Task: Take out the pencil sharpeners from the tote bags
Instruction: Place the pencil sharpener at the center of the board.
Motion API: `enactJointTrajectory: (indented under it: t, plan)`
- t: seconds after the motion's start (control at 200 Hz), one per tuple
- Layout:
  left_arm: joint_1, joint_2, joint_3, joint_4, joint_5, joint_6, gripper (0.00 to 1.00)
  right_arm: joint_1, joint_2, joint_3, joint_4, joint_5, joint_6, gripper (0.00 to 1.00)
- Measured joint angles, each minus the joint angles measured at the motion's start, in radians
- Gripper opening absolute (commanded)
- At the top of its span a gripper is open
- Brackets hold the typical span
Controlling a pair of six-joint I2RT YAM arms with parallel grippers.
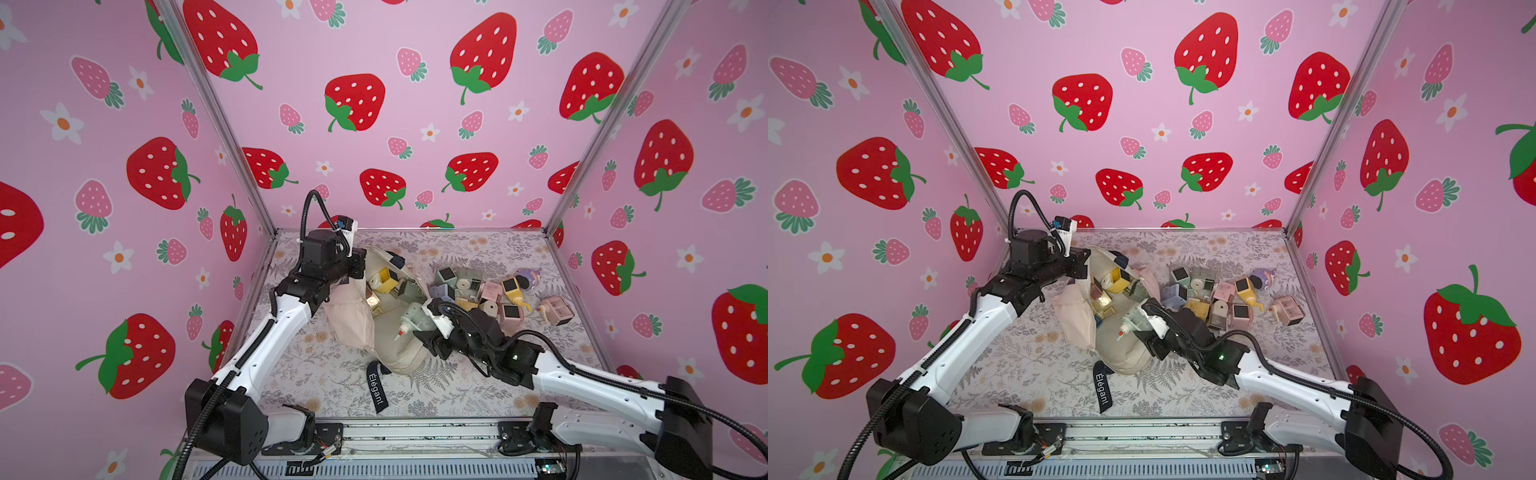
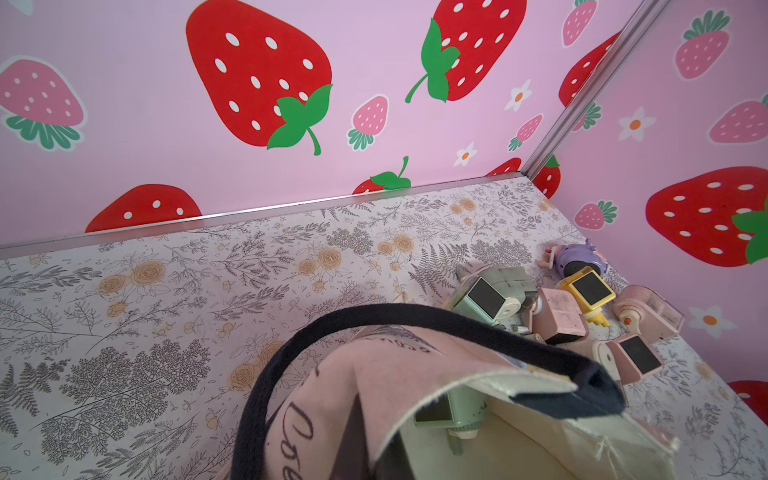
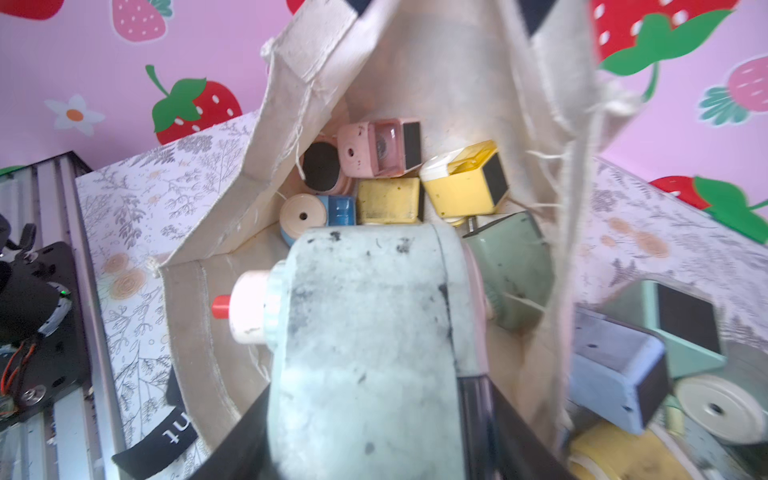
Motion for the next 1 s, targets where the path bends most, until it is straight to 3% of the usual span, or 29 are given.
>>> enactJointTrajectory:
  t: [0.25, 0.43, 0.67, 0.835, 0.995]
  plan:
    - [0.000, 0.000, 0.000, 0.000, 0.000, 0.000, 0.00, -0.018, -0.276, -0.143, 0.009, 0.329, 0.010, 0.37]
    - [0.000, 0.000, 0.000, 0.000, 0.000, 0.000, 0.00, -0.147, -0.414, -0.272, -0.018, 0.583, 0.076, 0.36]
    - [0.000, 0.000, 0.000, 0.000, 0.000, 0.000, 0.00, -0.366, -0.561, -0.362, -0.118, 0.718, 0.186, 0.29]
    - [0.000, 0.000, 0.000, 0.000, 0.000, 0.000, 0.00, -0.480, -0.642, -0.386, -0.167, 0.752, 0.222, 0.31]
    - [0.000, 0.000, 0.000, 0.000, 0.000, 0.000, 0.00, -0.573, -0.629, -0.386, -0.207, 0.757, 0.258, 0.32]
